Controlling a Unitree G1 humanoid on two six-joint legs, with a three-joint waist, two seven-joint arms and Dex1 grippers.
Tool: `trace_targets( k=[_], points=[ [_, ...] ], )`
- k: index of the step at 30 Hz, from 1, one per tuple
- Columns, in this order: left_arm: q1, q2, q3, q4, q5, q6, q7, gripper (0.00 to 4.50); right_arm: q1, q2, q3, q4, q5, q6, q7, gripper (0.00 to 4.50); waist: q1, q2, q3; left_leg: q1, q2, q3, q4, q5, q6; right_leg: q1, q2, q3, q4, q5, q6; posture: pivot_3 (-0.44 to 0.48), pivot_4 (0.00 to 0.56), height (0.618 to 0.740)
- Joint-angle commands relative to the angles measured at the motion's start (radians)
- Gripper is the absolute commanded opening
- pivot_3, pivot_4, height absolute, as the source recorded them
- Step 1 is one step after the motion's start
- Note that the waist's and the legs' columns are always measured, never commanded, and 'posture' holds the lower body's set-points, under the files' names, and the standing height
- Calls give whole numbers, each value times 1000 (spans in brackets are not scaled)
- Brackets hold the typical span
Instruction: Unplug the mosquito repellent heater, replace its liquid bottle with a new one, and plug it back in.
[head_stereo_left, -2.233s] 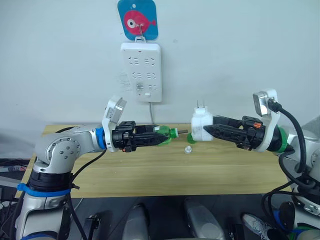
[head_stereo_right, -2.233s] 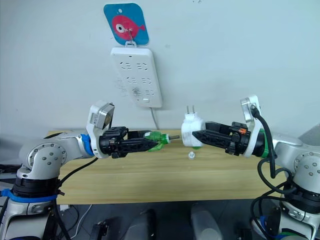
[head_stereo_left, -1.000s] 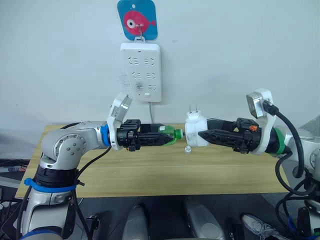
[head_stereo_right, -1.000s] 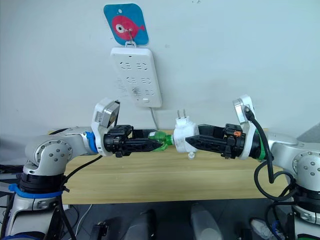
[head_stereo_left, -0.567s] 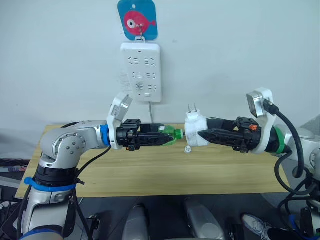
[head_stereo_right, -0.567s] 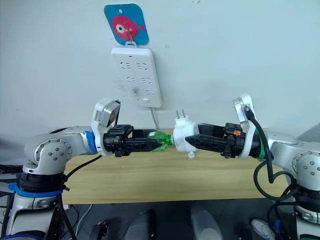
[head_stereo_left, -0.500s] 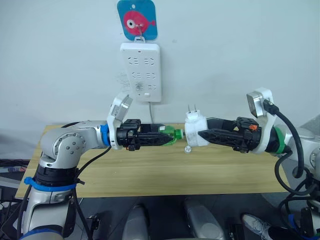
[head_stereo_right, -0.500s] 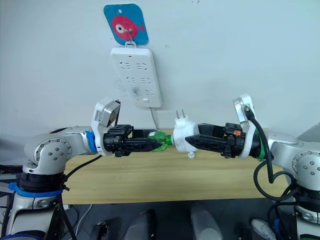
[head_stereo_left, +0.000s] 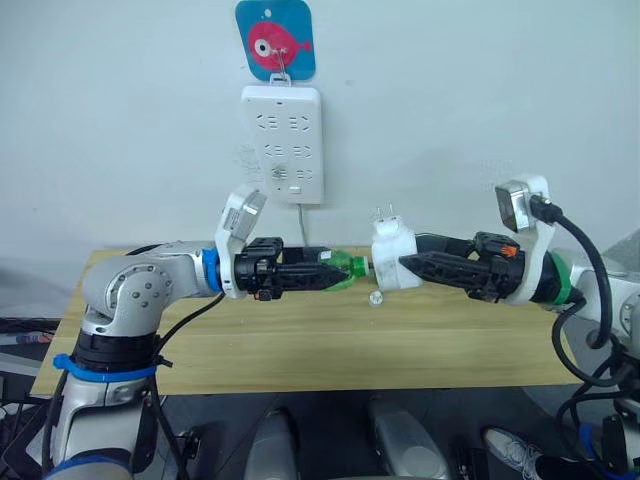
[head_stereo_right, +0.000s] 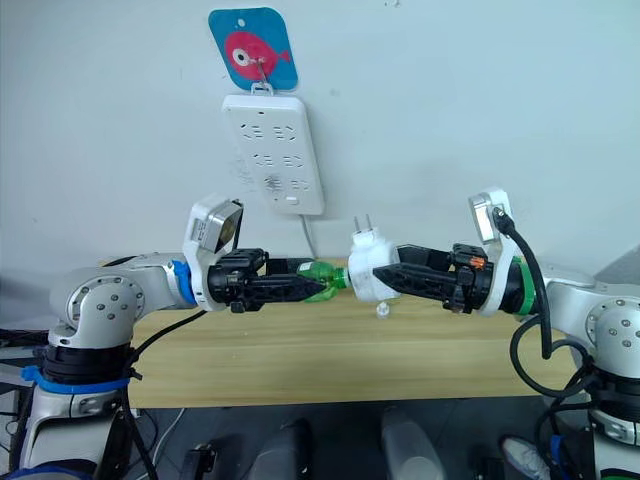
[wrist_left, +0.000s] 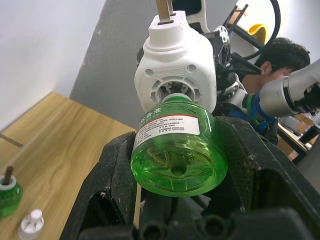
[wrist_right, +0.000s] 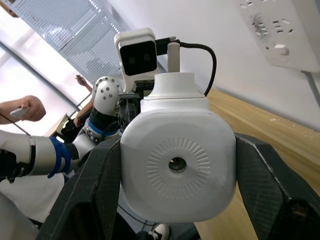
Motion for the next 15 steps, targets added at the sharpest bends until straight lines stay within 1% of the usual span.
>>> trace_targets(
  k=[1,9,15],
  points=[
    [-29,-20,12,-37,-61,0,-6,2331,7,-5,14,-20,36,-7,-21,2875,0,0,0,0,0,0,0,0,0,0,0,0,0,0,0,-191,184,740],
    [-17,-17,4,-48,-51,-5,-9,2331,4,-3,19,-20,43,-20,-34,2875,0,0,0,0,0,0,0,0,0,0,0,0,0,0,0,-189,182,740],
    [-15,-14,29,-42,-87,17,-4,2331,6,-1,18,-15,33,-32,-42,2875,0,0,0,0,0,0,1,0,0,0,0,0,1,0,0,-190,183,740]
  ],
)
